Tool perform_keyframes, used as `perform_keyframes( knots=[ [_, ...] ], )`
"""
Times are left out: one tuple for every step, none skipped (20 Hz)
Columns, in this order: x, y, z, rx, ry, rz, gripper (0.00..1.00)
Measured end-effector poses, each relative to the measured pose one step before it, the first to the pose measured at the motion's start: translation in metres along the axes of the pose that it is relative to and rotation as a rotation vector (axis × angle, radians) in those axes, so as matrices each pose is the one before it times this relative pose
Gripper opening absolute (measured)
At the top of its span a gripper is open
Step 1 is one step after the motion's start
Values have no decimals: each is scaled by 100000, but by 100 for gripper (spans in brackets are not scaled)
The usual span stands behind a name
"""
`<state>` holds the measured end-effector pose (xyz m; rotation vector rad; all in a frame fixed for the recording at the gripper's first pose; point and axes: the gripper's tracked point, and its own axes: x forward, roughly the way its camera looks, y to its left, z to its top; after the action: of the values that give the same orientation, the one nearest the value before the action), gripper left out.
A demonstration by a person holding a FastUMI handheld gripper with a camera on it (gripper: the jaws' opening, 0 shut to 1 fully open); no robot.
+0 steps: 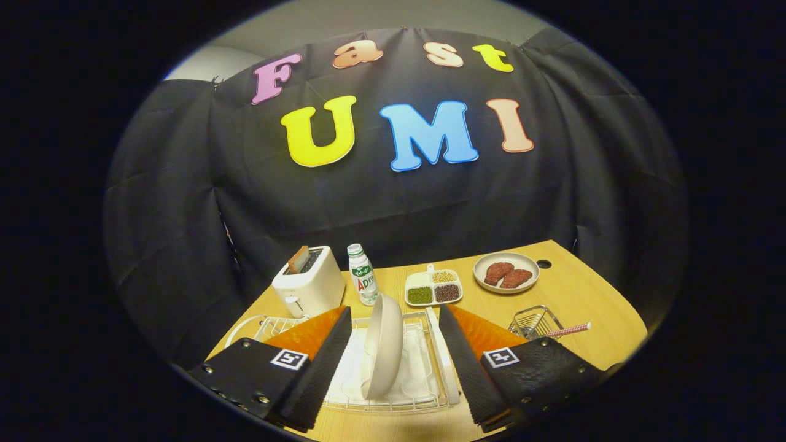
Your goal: Take the plate from the dish rack, then take the spoon from the basket and place it into the plate.
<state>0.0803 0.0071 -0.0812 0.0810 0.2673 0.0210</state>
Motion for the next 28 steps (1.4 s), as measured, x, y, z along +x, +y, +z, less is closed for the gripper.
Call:
perform_keyframes(
  knots=[
    [609, 98, -447, 277, 1913, 255, 88],
    [854, 140, -539, 63, 2489, -14, 87],
    [555, -38, -593, 102, 2210, -494, 88],
    [600, -33, -474, 290, 2271, -355, 87],
    [720, -9, -724, 492, 2872, -651, 87],
    [685, -29, -634, 740, 2596, -457, 88],
    [691, 17, -525, 1077, 2487, 14, 87],
    [647, 103, -562, 838, 2368, 90, 88],
    [627, 122, -410, 358, 2007, 238, 88],
    [627, 65, -256, 97, 1692, 56, 88],
    [640, -4, -325, 92, 1777, -187, 88],
    [565, 116, -253, 646, 1690, 613, 88],
    [208, 275, -414, 1010, 1825, 1036, 84],
    [234, -29, -329, 627, 1658, -97, 79],
    [395, -19, -253, 523, 1573, -145, 79],
    [409, 139, -457, 822, 1871, 112, 79],
    [229, 297, -283, 633, 1419, 512, 76],
    [377, -84, -194, -139, 995, -602, 61],
    [217, -16, -208, -98, 1206, -393, 46],
    [-462, -453, -97, -413, 568, -2024, 46],
    [320, 80, -148, 490, 658, -1254, 36],
    [-85, -274, -108, -187, 1087, -2034, 35],
    [-123, -248, -191, -667, 1387, -2139, 35],
    [106, -474, -195, -928, 1585, -2599, 33],
    [-126, -420, -43, -185, 1141, -2979, 33],
    [96, -11, 48, 417, 292, -1064, 30],
    [-416, 66, 34, 47, -121, -1129, 28],
    [-60, 74, 0, -1126, -115, -1080, 28]
  ],
)
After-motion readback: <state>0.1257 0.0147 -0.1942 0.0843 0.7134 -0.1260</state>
